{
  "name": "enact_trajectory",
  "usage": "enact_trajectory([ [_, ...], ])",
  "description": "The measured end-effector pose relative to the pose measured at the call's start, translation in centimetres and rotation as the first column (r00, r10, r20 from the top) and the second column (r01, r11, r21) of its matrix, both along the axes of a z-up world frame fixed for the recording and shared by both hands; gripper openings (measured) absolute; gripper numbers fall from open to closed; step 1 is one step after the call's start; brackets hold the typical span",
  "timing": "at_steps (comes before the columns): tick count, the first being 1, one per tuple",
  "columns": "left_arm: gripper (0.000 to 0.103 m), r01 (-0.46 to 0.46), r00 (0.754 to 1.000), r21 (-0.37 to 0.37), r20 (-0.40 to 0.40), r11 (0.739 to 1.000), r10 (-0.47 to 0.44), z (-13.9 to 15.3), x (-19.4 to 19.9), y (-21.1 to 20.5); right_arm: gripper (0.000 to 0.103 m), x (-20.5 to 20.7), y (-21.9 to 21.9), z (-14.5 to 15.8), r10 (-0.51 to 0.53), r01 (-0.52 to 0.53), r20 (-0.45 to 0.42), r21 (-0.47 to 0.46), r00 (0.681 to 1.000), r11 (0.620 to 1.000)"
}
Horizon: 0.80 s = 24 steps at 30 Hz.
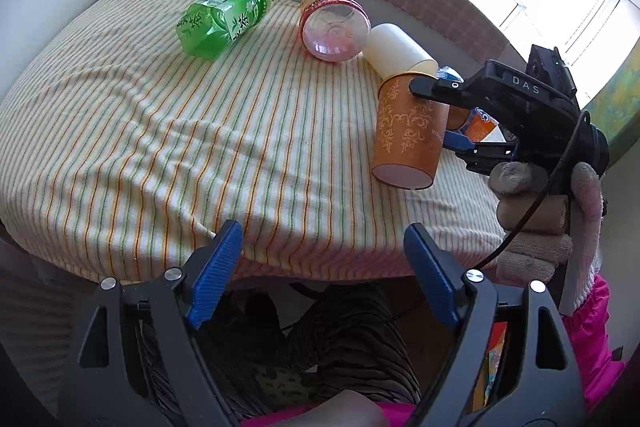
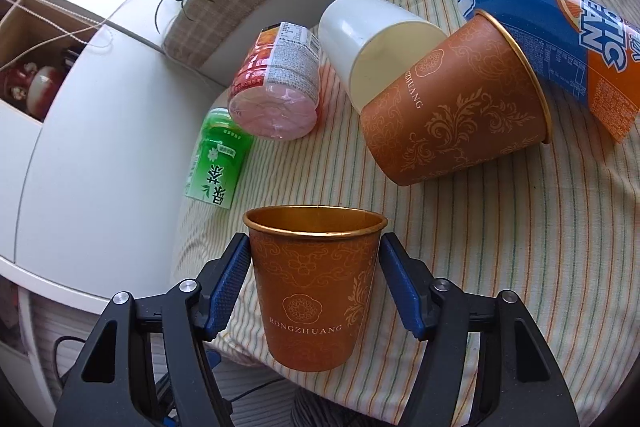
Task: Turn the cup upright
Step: 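Lift the cup with the right gripper and set it down rim-up nearby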
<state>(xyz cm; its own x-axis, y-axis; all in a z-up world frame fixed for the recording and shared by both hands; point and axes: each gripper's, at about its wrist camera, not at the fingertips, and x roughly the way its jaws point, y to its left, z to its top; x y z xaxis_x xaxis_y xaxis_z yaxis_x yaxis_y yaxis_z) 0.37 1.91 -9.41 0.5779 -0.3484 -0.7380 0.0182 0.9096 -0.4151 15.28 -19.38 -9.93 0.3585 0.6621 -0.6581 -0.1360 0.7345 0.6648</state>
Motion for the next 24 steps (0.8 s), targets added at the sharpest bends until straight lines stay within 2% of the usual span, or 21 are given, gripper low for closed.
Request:
enact_trajectory([
  [3, 0.085, 0.002, 1.000, -0.001, 0.000, 1.000, -0.002, 0.0, -0.1, 0.0, 0.065, -1.0, 0.9, 1.1, 0.016, -0.009, 0.110, -0.067, 0.994, 0.998],
  [6, 0.085, 0.005, 1.000, 0.002, -0.002, 1.000, -0.005, 0.0, -0.1, 0.0, 0.065, -1.9, 1.9, 2.3, 0.038, 0.000, 0.239, -0.157, 0.970, 0.988],
  [8, 0.085, 0.003, 1.000, -0.007, -0.008, 1.000, -0.003, -0.1, 0.0, 0.1, 0.065, -2.4, 2.6, 3.1, 0.067, 0.003, 0.323, -0.213, 0.944, 0.977],
  [11, 0.085, -0.003, 1.000, -0.010, -0.007, 1.000, 0.003, -0.1, -0.1, 0.1, 0.065, -3.2, 3.9, 4.0, 0.127, 0.022, 0.445, -0.314, 0.887, 0.949],
  [15, 0.085, -0.006, 1.000, -0.004, 0.002, 1.000, 0.006, 0.1, -0.3, 0.1, 0.065, -3.3, 5.1, 3.8, 0.176, 0.023, 0.477, -0.382, 0.861, 0.924],
  [19, 0.085, -0.011, 1.000, 0.005, 0.006, 1.000, 0.011, 0.2, -0.3, 0.1, 0.065, -3.9, 6.2, 3.7, 0.242, 0.036, 0.508, -0.477, 0.827, 0.878],
  [24, 0.085, -0.006, 1.000, 0.009, 0.012, 1.000, 0.006, 0.2, -0.3, -0.2, 0.065, -4.0, 6.7, 3.3, 0.283, 0.043, 0.513, -0.533, 0.810, 0.845],
])
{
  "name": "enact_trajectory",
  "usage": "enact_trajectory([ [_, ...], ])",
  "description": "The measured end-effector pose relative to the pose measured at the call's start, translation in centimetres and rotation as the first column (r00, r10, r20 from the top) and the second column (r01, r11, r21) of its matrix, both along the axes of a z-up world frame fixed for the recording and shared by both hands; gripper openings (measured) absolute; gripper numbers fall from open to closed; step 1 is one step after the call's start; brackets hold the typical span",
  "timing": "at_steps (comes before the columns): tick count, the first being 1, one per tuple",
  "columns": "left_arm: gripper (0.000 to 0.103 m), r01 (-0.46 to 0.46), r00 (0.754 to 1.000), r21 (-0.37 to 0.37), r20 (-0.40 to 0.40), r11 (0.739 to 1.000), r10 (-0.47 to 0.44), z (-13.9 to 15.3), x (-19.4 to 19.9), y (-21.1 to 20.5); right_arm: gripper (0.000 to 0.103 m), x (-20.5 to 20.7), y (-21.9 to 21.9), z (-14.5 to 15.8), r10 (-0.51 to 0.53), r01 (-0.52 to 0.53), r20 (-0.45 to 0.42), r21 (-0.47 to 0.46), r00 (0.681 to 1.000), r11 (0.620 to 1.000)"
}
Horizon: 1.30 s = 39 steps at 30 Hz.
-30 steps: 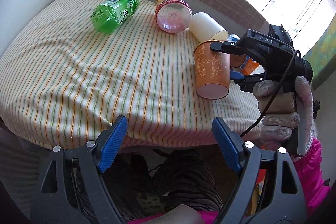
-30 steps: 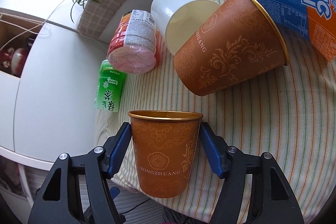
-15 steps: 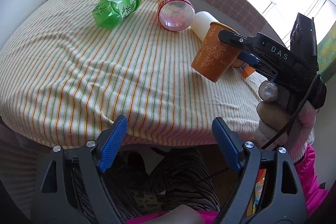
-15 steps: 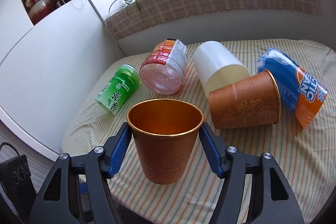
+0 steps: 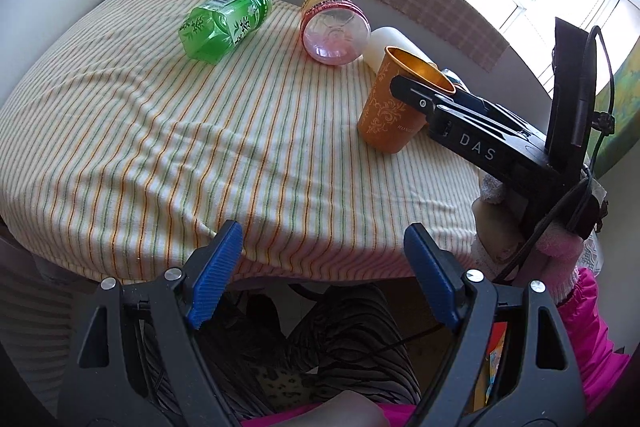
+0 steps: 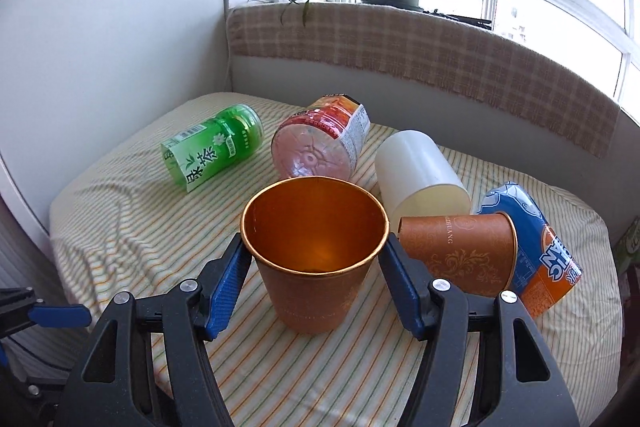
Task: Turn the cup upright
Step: 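Lift the cup with the right gripper and set it down rim-up nearby, then open the right gripper and pull it back from the cup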
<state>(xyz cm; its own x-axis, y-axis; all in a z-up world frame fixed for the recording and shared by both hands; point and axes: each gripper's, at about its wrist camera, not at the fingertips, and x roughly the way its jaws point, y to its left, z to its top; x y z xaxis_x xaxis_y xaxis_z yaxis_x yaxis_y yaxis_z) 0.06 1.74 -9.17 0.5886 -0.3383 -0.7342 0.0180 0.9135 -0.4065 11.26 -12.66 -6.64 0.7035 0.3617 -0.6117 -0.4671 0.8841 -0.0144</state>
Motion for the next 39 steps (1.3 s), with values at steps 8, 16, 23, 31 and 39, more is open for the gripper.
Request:
enact_trajectory([
  [8, 0.085, -0.001, 1.000, 0.010, 0.002, 1.000, 0.001, -0.1, -0.1, -0.1, 0.065, -0.3, 0.3, -0.2, -0.004, 0.004, 0.001, -0.015, 1.000, 1.000],
  [16, 0.085, -0.008, 1.000, 0.011, 0.005, 1.000, 0.008, 0.1, -0.2, 0.1, 0.067, -0.4, 0.1, -0.2, -0.002, 0.002, -0.008, -0.003, 1.000, 1.000],
  [23, 0.085, -0.008, 1.000, 0.012, 0.006, 1.000, 0.008, 0.1, -0.2, 0.1, 0.067, -1.0, 0.3, -0.4, 0.019, -0.020, -0.005, -0.010, 1.000, 1.000],
  [31, 0.085, -0.017, 1.000, 0.018, 0.019, 1.000, 0.016, 0.5, -0.5, 0.4, 0.071, -1.3, -0.1, -0.5, 0.027, -0.027, -0.031, -0.005, 0.999, 1.000],
  [39, 0.085, -0.016, 0.995, 0.068, 0.100, 0.998, 0.009, 2.5, 0.2, 0.1, 0.071, -3.4, -2.2, 0.6, 0.007, -0.006, -0.027, 0.039, 1.000, 0.999],
])
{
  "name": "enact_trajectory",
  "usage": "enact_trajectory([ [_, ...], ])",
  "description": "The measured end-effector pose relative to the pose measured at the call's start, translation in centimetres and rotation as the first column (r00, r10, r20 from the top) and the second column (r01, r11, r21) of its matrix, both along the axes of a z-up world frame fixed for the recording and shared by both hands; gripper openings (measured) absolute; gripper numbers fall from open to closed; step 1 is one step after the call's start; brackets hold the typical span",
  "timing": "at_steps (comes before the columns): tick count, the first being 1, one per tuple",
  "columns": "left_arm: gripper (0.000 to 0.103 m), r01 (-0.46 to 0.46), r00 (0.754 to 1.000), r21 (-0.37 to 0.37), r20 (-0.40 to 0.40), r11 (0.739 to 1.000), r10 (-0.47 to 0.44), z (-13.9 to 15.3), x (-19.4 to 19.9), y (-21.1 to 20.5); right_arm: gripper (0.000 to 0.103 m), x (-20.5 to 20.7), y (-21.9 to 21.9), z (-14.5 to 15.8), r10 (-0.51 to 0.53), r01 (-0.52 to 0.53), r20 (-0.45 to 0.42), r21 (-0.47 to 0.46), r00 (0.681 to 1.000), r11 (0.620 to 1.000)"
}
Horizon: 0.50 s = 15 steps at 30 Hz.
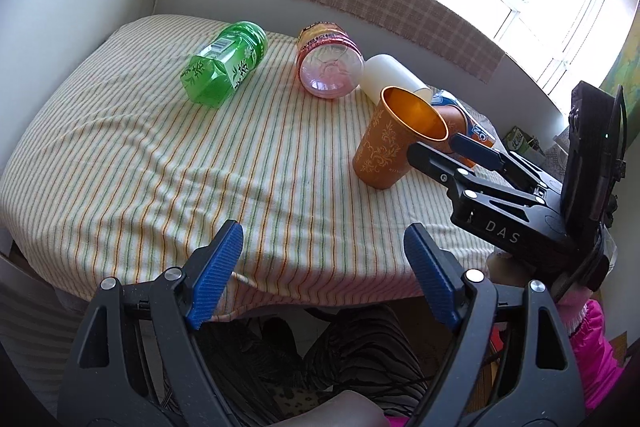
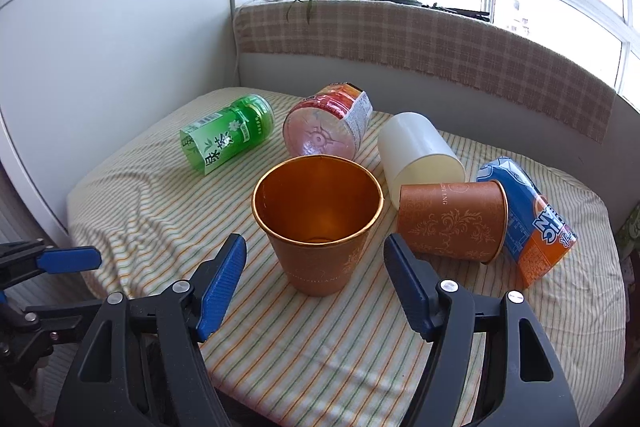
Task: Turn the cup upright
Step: 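Open the right gripper and pull it back from the cup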
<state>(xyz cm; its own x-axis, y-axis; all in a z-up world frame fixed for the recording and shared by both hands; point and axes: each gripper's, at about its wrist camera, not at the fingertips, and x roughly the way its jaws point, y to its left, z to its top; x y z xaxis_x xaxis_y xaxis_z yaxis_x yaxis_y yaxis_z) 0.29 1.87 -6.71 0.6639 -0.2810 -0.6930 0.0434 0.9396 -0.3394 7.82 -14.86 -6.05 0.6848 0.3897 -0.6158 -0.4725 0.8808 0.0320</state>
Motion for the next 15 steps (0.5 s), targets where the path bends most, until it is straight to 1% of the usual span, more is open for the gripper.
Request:
enact_trajectory([
  [3, 0.085, -0.011, 0.998, 0.036, 0.055, 0.999, 0.009, 1.3, 0.4, 0.0, 0.071, -1.0, -1.4, 0.6, -0.028, 0.028, 0.010, 0.022, 1.000, 0.999],
  [7, 0.085, -0.033, 0.991, 0.061, 0.134, 0.998, 0.024, 3.1, 0.7, -0.1, 0.071, -2.5, -3.5, 1.6, -0.076, 0.076, 0.014, 0.054, 0.997, 0.996],
  [11, 0.085, -0.059, 0.975, 0.112, 0.221, 0.992, 0.033, 4.7, 0.8, -0.6, 0.071, -4.2, -5.1, 3.2, -0.141, 0.136, 0.051, 0.076, 0.989, 0.988],
  [15, 0.085, -0.080, 0.954, 0.146, 0.298, 0.986, 0.033, 6.1, 0.4, -1.2, 0.071, -5.7, -6.4, 4.6, -0.223, 0.214, 0.091, 0.098, 0.971, 0.972],
])
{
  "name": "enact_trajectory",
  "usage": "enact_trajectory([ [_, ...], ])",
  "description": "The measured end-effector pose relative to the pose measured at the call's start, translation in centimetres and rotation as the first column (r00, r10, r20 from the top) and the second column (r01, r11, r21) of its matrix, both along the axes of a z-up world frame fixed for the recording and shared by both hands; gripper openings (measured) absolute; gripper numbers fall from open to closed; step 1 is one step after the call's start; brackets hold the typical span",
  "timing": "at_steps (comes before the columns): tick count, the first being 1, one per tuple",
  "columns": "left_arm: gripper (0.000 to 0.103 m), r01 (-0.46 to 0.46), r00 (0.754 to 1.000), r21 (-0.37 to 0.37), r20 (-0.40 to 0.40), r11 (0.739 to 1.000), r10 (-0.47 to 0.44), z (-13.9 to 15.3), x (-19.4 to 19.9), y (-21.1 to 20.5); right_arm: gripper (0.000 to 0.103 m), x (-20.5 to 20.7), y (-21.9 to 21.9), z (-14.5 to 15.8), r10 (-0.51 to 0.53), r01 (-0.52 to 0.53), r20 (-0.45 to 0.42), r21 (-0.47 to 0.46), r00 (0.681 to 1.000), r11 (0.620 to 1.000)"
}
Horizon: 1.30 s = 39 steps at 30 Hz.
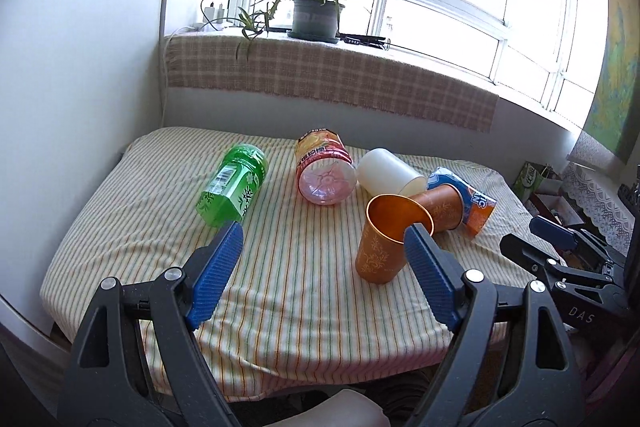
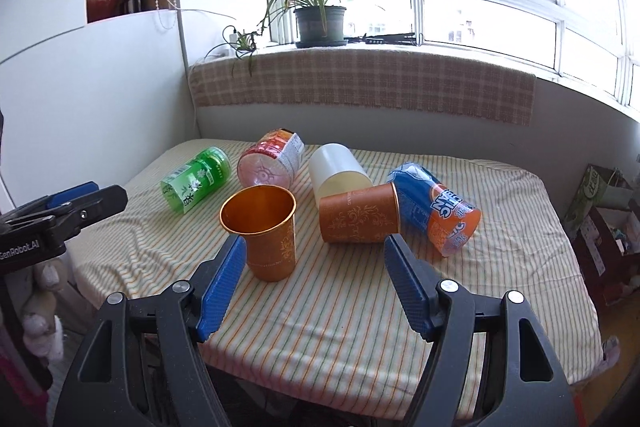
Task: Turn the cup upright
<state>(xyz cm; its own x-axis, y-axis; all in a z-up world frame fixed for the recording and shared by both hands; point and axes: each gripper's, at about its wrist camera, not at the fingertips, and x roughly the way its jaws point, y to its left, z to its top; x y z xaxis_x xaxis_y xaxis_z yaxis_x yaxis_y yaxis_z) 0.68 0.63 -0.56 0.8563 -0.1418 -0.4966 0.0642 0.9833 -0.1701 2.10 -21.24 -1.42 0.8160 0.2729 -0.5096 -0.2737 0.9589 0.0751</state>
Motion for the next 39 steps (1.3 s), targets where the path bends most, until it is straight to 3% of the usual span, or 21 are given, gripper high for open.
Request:
enact_trajectory([
  [3, 0.086, -0.020, 0.998, 0.028, 0.059, 0.999, 0.018, 0.9, -0.6, -0.4, 0.071, -0.9, -0.5, 0.8, -0.053, 0.053, 0.039, 0.005, 0.998, 0.999],
  [8, 0.103, -0.087, 0.984, 0.083, 0.162, 0.993, 0.073, 1.9, -1.8, -0.7, 0.082, -2.1, -1.4, 1.6, -0.138, 0.135, 0.086, 0.041, 0.987, 0.990],
  [11, 0.103, -0.120, 0.976, 0.096, 0.195, 0.988, 0.100, 2.2, -2.1, -0.5, 0.082, -2.1, -1.5, 1.6, -0.162, 0.159, 0.095, 0.037, 0.982, 0.987],
  [15, 0.103, -0.135, 0.975, 0.120, 0.192, 0.984, 0.111, 2.1, -2.1, -0.4, 0.082, -2.4, -1.3, 1.6, -0.183, 0.182, 0.110, 0.021, 0.977, 0.983],
  [22, 0.103, -0.132, 0.980, 0.099, 0.165, 0.986, 0.115, 1.7, -2.3, -0.3, 0.082, -2.7, -1.1, 1.8, -0.191, 0.190, 0.128, 0.021, 0.973, 0.982],
  [39, 0.103, -0.142, 0.978, 0.110, 0.167, 0.984, 0.122, 1.8, -2.6, -0.9, 0.082, -2.6, -1.5, 1.3, -0.200, 0.198, 0.112, 0.032, 0.973, 0.980],
])
